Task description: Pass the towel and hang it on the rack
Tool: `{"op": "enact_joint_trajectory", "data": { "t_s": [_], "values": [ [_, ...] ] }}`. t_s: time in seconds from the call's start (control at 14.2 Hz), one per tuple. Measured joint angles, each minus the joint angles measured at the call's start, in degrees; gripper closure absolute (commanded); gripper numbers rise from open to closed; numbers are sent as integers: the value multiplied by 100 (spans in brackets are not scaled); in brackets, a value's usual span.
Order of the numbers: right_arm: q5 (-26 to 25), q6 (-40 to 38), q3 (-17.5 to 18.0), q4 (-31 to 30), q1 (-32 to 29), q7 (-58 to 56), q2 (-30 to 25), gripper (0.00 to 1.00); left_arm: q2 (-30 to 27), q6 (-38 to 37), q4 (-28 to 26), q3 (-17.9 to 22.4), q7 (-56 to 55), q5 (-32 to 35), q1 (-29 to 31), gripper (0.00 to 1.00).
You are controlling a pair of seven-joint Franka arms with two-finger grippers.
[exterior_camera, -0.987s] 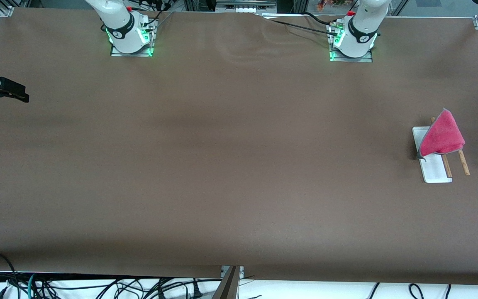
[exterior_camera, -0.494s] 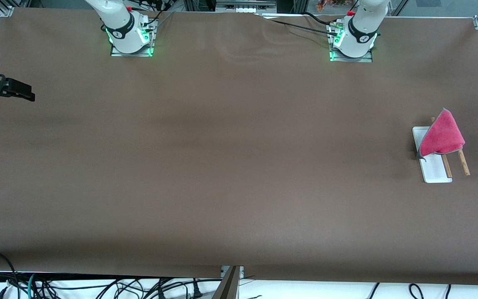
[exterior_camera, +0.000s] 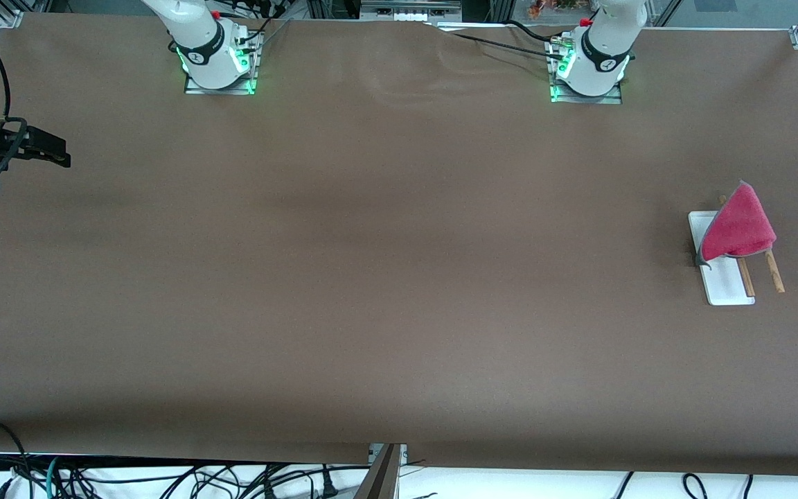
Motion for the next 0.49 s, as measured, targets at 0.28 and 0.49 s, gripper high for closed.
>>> {"op": "enact_joint_trajectory", "data": {
  "t_s": [0.28, 0.49],
  "values": [
    [11, 0, 0, 3, 1, 0, 0, 0, -1099, -57, -1092, 280, -2704, 31, -1155, 0],
    [15, 0, 1, 5, 1, 0, 0, 0, -1535, -96, -1598, 285, -4669, 221, -1756, 0]
  ]
}}
